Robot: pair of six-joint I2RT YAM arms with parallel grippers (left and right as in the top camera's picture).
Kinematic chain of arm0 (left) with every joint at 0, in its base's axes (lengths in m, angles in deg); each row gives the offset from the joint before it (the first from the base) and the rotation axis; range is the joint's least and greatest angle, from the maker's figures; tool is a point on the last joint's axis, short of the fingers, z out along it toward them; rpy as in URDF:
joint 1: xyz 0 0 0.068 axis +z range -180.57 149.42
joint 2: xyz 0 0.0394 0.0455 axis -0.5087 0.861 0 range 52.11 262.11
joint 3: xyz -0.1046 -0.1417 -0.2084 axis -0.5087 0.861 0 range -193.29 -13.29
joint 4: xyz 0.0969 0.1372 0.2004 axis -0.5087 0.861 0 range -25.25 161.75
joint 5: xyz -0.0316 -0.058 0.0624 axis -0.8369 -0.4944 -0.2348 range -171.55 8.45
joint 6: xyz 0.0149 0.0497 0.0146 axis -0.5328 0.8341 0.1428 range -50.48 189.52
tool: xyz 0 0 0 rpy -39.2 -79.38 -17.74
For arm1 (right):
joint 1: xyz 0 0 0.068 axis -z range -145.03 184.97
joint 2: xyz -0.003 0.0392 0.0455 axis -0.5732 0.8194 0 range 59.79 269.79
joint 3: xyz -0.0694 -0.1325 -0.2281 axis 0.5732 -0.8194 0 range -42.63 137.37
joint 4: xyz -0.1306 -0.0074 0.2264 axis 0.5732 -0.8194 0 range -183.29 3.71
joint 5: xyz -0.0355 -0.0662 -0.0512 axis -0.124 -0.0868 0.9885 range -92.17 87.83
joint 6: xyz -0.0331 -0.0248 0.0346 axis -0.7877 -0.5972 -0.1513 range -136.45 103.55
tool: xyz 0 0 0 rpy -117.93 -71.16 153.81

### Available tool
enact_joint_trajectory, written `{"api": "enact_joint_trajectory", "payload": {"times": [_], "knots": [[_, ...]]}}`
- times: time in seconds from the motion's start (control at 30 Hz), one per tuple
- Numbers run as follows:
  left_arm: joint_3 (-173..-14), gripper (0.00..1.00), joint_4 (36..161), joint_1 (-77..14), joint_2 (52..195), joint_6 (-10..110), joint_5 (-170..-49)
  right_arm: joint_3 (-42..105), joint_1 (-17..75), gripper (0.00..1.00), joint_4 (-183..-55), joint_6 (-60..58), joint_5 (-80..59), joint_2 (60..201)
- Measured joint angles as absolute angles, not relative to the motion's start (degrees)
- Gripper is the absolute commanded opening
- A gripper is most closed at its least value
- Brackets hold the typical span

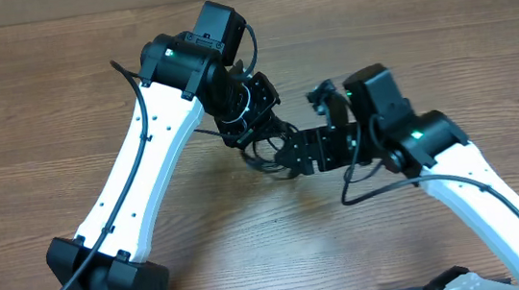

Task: Untangle cables

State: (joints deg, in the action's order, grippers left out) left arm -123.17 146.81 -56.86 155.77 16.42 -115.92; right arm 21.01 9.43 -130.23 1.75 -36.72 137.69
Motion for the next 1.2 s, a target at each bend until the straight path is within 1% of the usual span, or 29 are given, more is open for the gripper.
{"api": "enact_joint_trajectory", "payload": {"times": [0.03,0.07,0.1,0.13,0.17,0.23,0.27,0.3,0.37,0.5,0.53,0.7,0.8,0.83,0.87,0.9,0.93,0.97,1.03,1.2], "knots": [[-123.17,0.04,146.81,-56.84,155.77,16.29,-116.12,21.01,8.97,0.51,-129.32,1.53,-36.76,138.53],[-123.17,0.04,146.9,-56.84,155.77,16.26,-116.33,21.01,8.71,0.42,-128.31,1.35,-36.74,139.18],[-123.17,0.04,146.86,-56.86,155.77,16.26,-116.36,21.01,8.67,0.21,-127.96,1.29,-36.72,139.55],[-123.17,0.04,146.86,-56.86,155.77,16.31,-116.53,21.01,8.62,0.09,-127.59,1.07,-36.58,139.92],[-123.17,0.04,146.83,-56.86,155.77,16.33,-116.51,21.01,8.62,0.04,-127.31,1.22,-36.39,140.06],[-123.17,0.04,147.05,-56.84,155.77,16.33,-116.07,21.01,8.65,0.04,-127.28,1.53,-36.06,140.06],[-123.17,0.06,147.34,-56.86,155.77,16.33,-115.81,21.01,8.62,0.04,-127.13,1.64,-35.93,140.06],[-123.17,0.13,147.51,-56.86,155.77,16.33,-115.55,21.01,8.62,0.04,-127.11,1.64,-35.82,140.06],[-123.17,0.13,147.73,-56.86,155.77,16.59,-114.5,21.01,8.62,0.04,-127.0,2.43,-35.82,140.03],[-123.17,0.19,147.93,-56.86,155.77,16.74,-110.76,21.12,8.65,0.04,-127.09,3.67,-36.72,139.42],[-123.17,0.21,147.97,-56.86,155.77,16.83,-109.38,21.49,8.65,0.04,-127.57,4.17,-36.89,138.74],[-123.17,0.23,148.47,-56.86,155.77,16.94,-103.77,23.37,8.65,0.04,-128.57,5.44,-37.57,133.04],[-123.17,0.28,148.85,-56.86,155.77,16.96,-99.66,23.83,8.65,0.04,-128.94,5.84,-37.83,128.93],[-123.17,0.31,148.78,-56.86,155.77,16.96,-97.8,23.98,8.65,0.12,-129.16,5.86,-37.85,127.51],[-123.17,0.35,148.63,-56.86,155.77,16.98,-95.88,24.07,8.65,0.3,-129.32,5.9,-37.87,126.68],[-123.17,0.4,148.1,-56.86,155.77,17.03,-93.95,24.2,8.65,0.55,-129.69,5.73,-37.76,125.72],[-123.17,0.43,147.32,-56.86,155.77,17.12,-91.96,24.31,8.65,0.85,-130.21,6.01,-37.63,125.15],[-123.17,0.49,146.42,-56.86,155.77,17.05,-89.95,24.42,8.65,1.0,-130.98,6.19,-37.2,124.76],[-123.0,0.55,143.58,-56.86,155.77,17.12,-86.22,24.5,8.65,1.0,-132.57,6.23,-35.38,124.67],[-119.72,0.64,137.28,-56.86,155.77,17.14,-80.6,24.55,9.06,1.0,-138.5,6.14,-27.4,124.89]]}}
